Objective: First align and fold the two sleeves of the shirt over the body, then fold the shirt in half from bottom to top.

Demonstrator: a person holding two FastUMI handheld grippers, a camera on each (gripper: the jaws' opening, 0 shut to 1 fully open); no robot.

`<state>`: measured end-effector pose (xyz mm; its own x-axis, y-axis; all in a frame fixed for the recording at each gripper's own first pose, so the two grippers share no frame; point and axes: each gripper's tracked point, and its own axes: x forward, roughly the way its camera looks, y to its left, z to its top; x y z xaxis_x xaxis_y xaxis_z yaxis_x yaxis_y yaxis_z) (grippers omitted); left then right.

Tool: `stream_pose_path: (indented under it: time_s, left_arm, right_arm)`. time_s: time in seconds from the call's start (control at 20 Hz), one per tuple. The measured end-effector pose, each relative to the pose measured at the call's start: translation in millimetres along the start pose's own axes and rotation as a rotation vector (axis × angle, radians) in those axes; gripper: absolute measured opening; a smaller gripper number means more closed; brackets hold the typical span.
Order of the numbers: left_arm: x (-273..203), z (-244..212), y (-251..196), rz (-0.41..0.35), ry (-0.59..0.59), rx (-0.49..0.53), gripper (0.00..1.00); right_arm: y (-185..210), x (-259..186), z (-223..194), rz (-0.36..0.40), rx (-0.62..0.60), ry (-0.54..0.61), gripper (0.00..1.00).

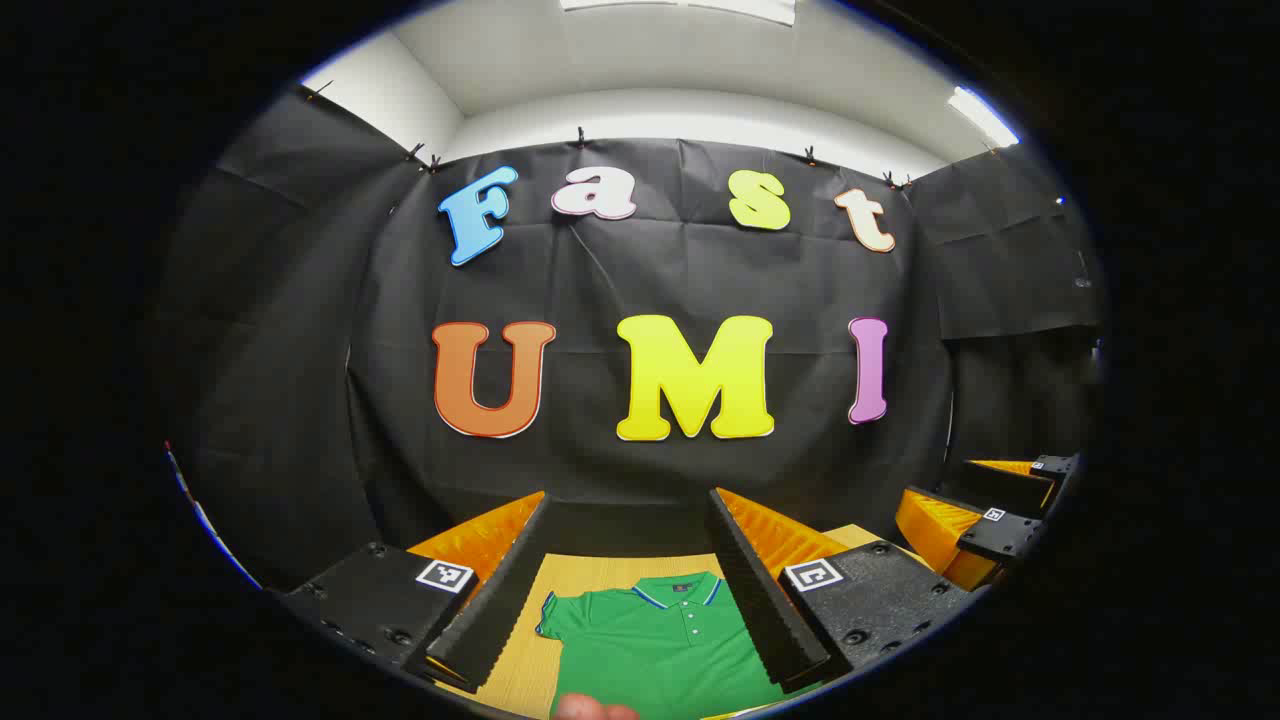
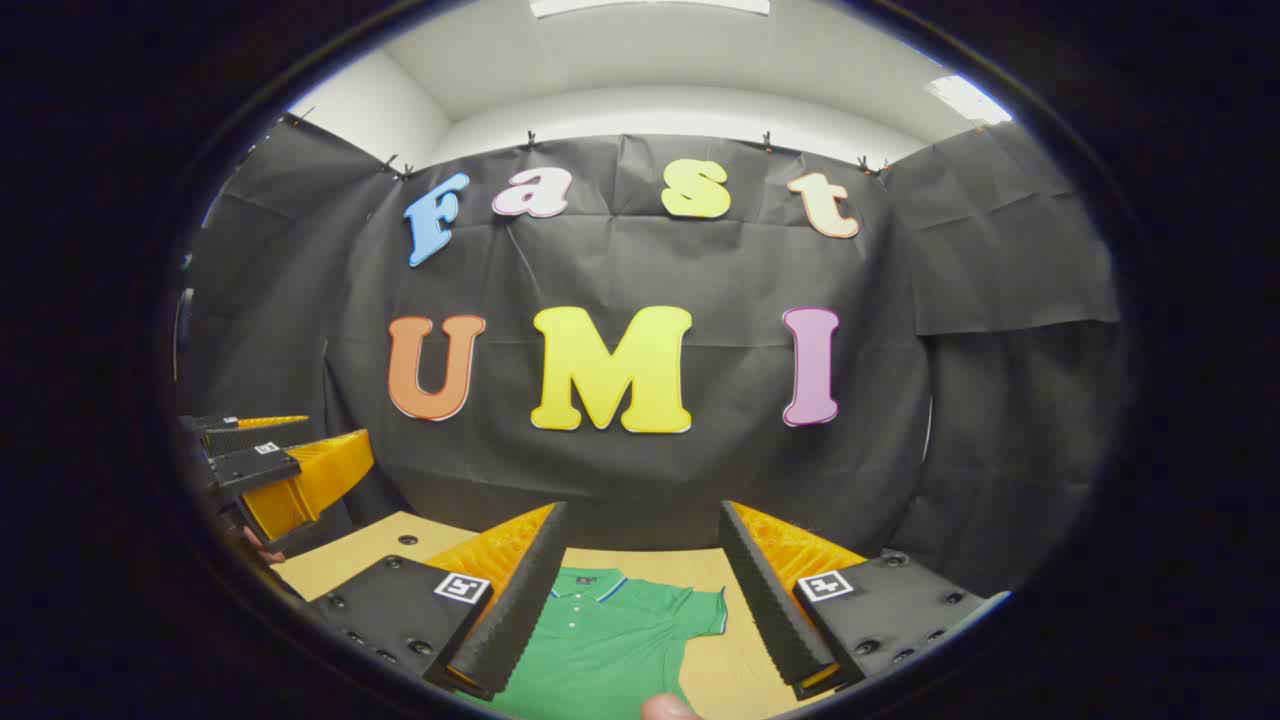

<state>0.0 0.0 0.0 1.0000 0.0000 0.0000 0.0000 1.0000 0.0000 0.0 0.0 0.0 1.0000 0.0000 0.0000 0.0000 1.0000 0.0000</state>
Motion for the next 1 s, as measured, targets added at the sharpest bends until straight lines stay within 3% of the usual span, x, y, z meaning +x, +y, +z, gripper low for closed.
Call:
stream_pose_path:
  time_s: [0.05, 0.15, 0.8, 1.0]
  left_arm:
    - [0, 0, 0, 0.001, 0.003, 0.000, 1.00]
    - [0, 0, 3, 0.005, 0.005, 0.002, 0.96]
    - [1, -3, 4, 0.008, 0.005, 0.001, 1.00]
    - [7, -11, 5, 0.008, 0.029, -0.006, 0.97]
  right_arm:
    - [1, 1, -1, 0.002, 0.000, 0.003, 0.93]
    - [3, 2, -1, 0.008, -0.002, 0.007, 0.93]
    - [3, 10, -7, -0.002, 0.005, 0.023, 0.94]
    - [-1, 15, -10, -0.013, 0.008, 0.033, 0.93]
